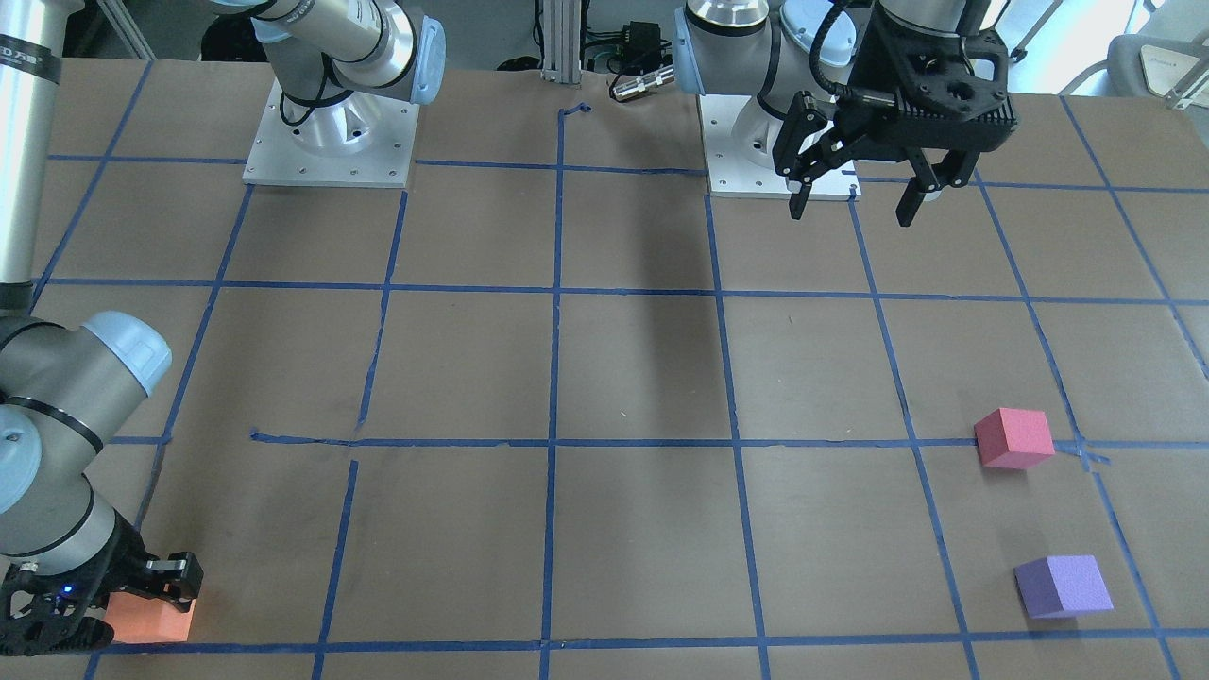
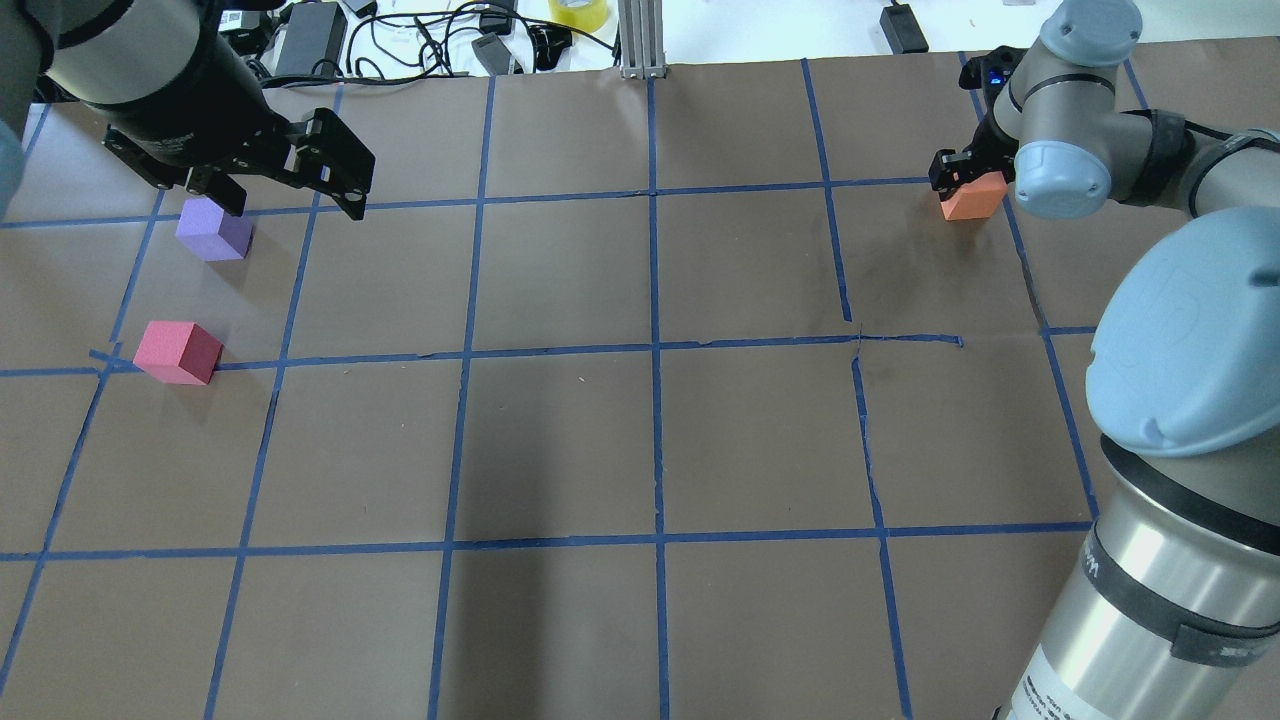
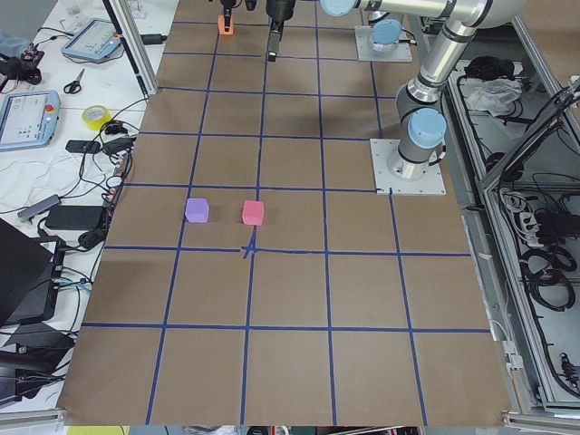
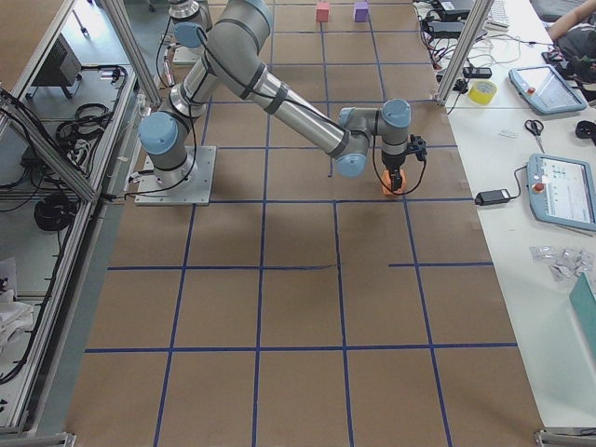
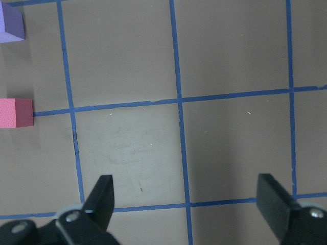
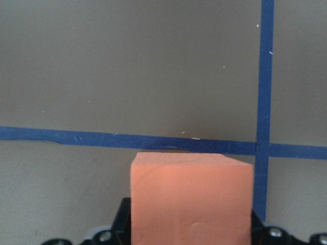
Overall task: Arrange blocks in a line
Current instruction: 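Carry the orange cube with the right gripper toward the table center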
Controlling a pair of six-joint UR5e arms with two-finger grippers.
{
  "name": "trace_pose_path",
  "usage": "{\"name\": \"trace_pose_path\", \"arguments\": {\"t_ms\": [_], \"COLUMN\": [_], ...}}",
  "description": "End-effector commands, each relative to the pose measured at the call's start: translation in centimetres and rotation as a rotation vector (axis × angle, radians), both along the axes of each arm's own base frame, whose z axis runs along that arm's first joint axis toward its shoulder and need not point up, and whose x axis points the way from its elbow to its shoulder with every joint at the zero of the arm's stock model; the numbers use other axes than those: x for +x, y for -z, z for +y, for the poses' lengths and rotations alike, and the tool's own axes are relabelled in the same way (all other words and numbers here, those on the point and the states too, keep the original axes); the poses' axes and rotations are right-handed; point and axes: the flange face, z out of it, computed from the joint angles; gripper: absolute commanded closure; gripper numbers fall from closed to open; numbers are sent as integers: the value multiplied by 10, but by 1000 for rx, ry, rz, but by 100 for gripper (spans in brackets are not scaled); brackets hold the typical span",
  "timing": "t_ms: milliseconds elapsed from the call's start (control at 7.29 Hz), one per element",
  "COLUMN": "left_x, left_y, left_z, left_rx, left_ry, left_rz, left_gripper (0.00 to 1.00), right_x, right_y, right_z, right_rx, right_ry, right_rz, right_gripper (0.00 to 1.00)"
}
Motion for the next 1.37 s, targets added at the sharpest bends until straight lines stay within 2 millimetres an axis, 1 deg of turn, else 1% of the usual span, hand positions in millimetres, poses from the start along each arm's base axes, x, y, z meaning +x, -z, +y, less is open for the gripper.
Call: {"name": "trace_pose_path", "arguments": {"t_ms": [0, 137, 274, 411, 685, 823, 960, 1097, 1234], "left_x": [0, 0, 0, 0, -1, -1, 2, 3, 3], "left_y": [0, 0, 0, 0, -2, -2, 0, -1, 2], "left_z": [0, 0, 0, 0, -1, -1, -2, -1, 3], "left_rx": [0, 0, 0, 0, -11, -9, -6, -2, 26], "left_ry": [0, 0, 0, 0, 0, 0, -5, -6, -10], "left_rz": [0, 0, 0, 0, 8, 8, 7, 9, 2], "left_gripper": [0, 0, 0, 0, 0, 0, 0, 0, 0], "right_x": [4, 22, 62, 110, 207, 264, 312, 345, 382], "right_y": [-18, -45, -65, -77, -77, -74, -70, -60, -48], "right_z": [1, 5, 12, 19, 38, 53, 70, 81, 89], "right_rx": [-17, -42, -25, -20, 2, 9, 17, 35, 41], "right_ry": [14, -8, -10, 29, 108, 139, 167, 191, 150], "right_rz": [-4, 6, -7, -31, -77, -100, -131, -138, -127], "right_gripper": [100, 100, 100, 100, 100, 100, 100, 100, 100]}}
